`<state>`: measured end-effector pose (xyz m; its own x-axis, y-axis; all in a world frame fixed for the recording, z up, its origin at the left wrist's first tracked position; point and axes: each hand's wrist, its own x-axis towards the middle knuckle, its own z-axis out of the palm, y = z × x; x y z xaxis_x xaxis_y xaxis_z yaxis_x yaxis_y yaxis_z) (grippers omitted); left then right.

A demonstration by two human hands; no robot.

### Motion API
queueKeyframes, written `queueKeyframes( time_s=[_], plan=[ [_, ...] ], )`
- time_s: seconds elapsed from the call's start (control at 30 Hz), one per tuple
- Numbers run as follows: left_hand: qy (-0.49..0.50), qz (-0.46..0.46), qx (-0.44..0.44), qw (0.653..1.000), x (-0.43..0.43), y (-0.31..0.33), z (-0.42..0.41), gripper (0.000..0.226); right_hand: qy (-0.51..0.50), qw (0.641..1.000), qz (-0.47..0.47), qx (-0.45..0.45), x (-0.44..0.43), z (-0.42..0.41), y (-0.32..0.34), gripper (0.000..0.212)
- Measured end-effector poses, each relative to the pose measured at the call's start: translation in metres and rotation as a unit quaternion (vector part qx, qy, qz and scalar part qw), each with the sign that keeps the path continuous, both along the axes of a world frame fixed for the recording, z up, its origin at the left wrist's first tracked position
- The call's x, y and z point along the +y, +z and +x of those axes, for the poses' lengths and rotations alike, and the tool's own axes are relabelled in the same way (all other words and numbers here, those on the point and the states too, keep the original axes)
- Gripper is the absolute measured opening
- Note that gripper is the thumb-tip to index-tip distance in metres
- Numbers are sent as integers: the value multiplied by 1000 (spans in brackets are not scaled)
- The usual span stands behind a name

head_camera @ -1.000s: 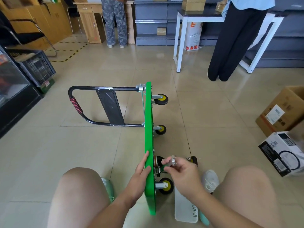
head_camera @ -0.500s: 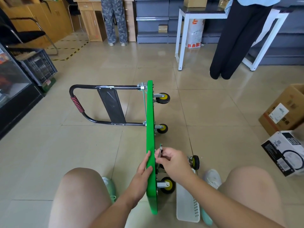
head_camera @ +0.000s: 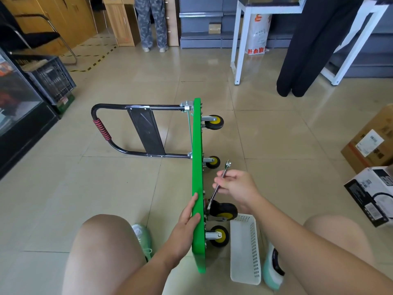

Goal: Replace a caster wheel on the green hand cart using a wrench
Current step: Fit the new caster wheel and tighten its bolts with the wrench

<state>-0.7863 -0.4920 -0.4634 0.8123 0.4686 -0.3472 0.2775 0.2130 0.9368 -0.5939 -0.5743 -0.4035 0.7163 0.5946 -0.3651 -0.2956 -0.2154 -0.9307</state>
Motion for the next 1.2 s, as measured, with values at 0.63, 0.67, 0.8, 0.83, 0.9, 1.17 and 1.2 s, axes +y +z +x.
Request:
queueKeyframes(
  time_s=[0.63, 0.67, 0.8, 0.83, 0.9, 1.17, 1.2],
  plan=[
    [18, 11, -9, 1000, -2, -2, 0, 53, 48, 965, 62, -249, -49, -98, -20, 48],
    [18, 10, -8, 1000, -2, -1, 0, 53, 52, 961, 62, -264, -46, -97, -19, 47],
    [18, 12, -4, 1000, -4, 2, 0, 54, 68, 957, 47, -279, -43, -89, -17, 51],
    [17, 10, -4, 1000, -4, 3, 0, 54, 71, 959, 46, -269, -45, -88, -20, 51],
    [16, 8, 0, 1000, -4, 4, -1, 54, 77, 966, 49, -242, -51, -91, -25, 48],
    [17, 9, 0, 1000, -4, 3, 0, 54, 86, 967, -29, -240, -16, -62, -13, 13],
    [17, 7, 3, 1000, -4, 3, 0, 54, 82, 973, -41, -213, -7, -52, -10, 14]
  ],
)
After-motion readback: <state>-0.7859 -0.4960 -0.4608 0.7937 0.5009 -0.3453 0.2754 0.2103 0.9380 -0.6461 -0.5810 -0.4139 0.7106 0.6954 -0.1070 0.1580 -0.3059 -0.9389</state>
